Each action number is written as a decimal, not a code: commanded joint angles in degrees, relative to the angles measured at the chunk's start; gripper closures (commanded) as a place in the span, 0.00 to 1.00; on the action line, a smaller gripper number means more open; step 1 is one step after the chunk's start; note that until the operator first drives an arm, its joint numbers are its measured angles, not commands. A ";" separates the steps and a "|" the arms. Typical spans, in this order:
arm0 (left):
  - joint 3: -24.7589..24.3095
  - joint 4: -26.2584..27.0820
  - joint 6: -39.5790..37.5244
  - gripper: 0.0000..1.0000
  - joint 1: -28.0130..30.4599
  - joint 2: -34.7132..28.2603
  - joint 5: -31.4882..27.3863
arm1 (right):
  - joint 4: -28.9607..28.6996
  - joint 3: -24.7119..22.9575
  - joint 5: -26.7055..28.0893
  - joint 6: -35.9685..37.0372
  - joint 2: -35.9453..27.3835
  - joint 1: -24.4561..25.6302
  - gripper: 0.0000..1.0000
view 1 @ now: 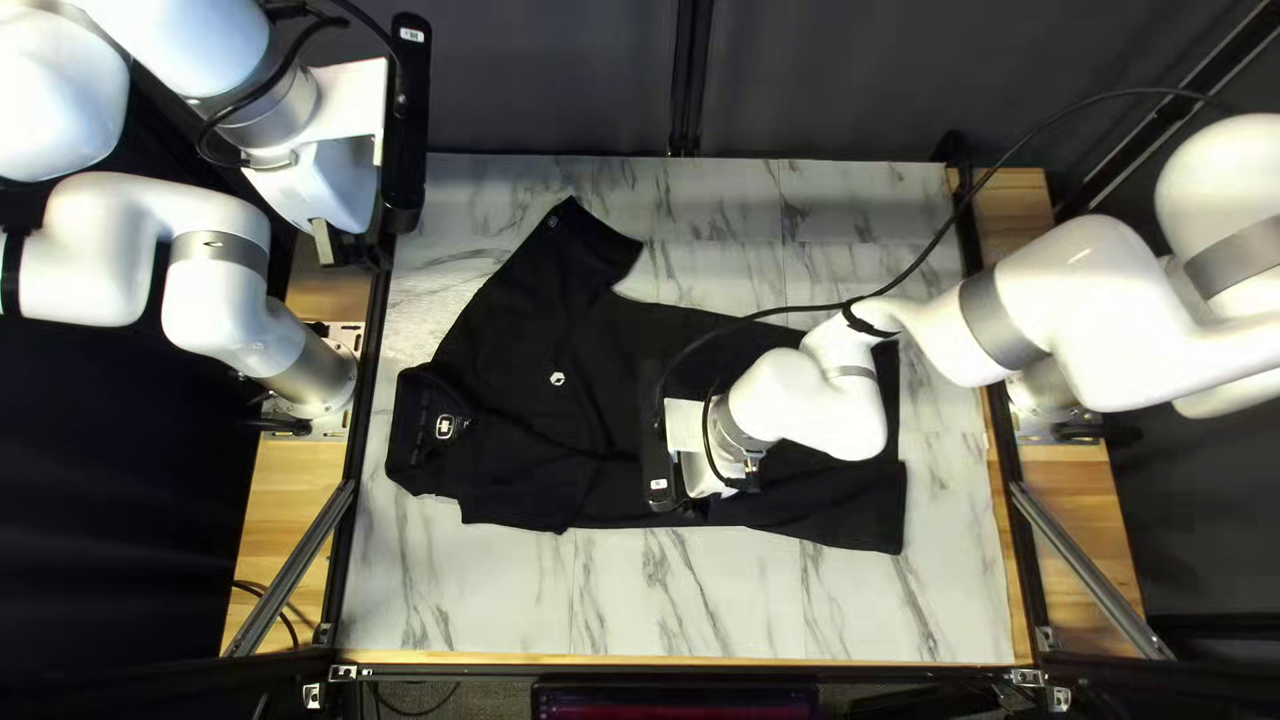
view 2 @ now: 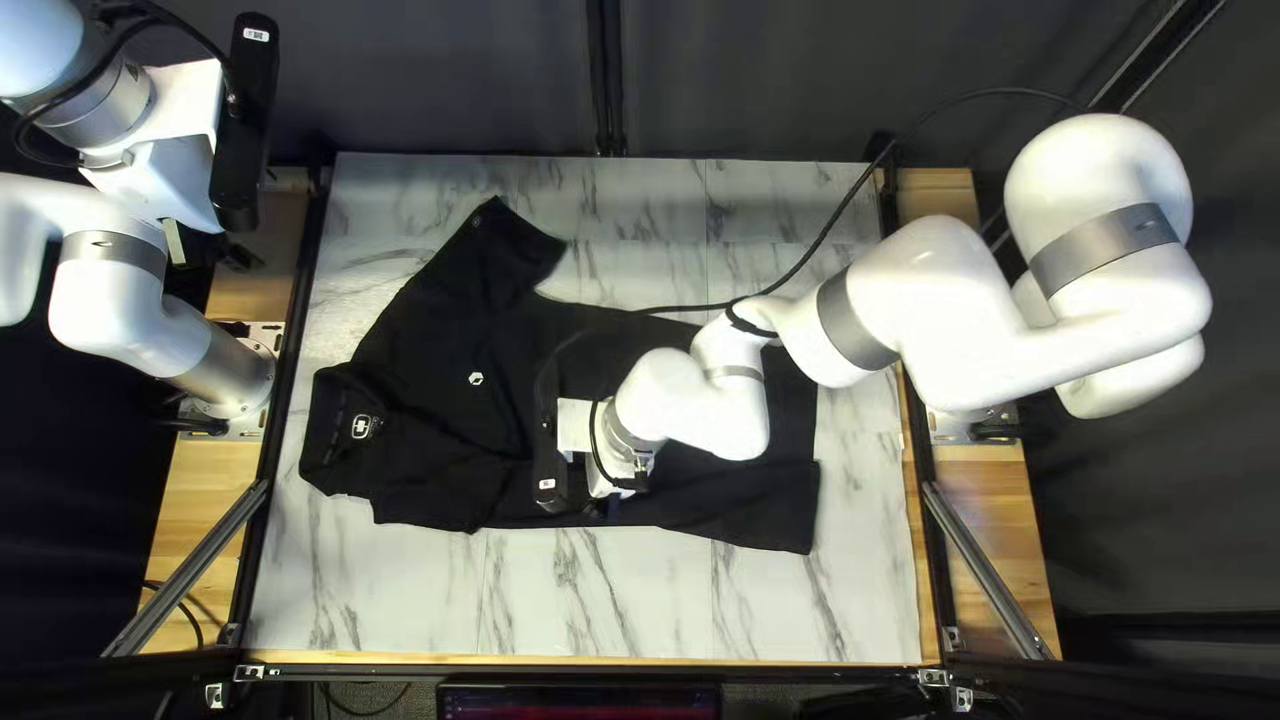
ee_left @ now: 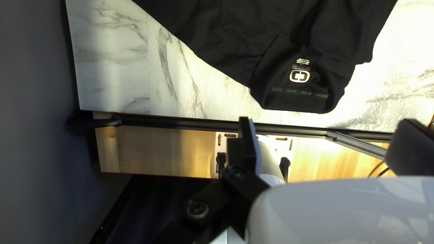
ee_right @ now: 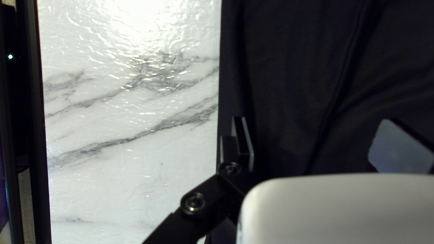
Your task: Fold t-shirt
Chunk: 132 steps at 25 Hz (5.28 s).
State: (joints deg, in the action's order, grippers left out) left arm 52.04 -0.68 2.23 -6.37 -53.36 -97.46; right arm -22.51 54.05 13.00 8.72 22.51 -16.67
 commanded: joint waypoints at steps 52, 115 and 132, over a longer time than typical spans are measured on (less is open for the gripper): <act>0.00 0.00 0.00 0.00 0.00 0.00 0.00 | 38.61 12.97 17.80 -28.82 -1.35 3.57 1.00; 0.00 0.00 0.00 0.00 0.00 0.00 0.00 | 28.16 -19.01 17.44 -8.00 -26.79 -5.72 0.00; 0.00 0.00 0.00 0.00 0.00 0.00 0.00 | 16.20 -5.97 23.54 8.61 -10.43 -5.13 0.37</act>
State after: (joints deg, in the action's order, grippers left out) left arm 52.04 -0.68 2.23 -6.37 -53.36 -97.46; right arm -6.22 47.44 35.67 17.82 11.70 -21.35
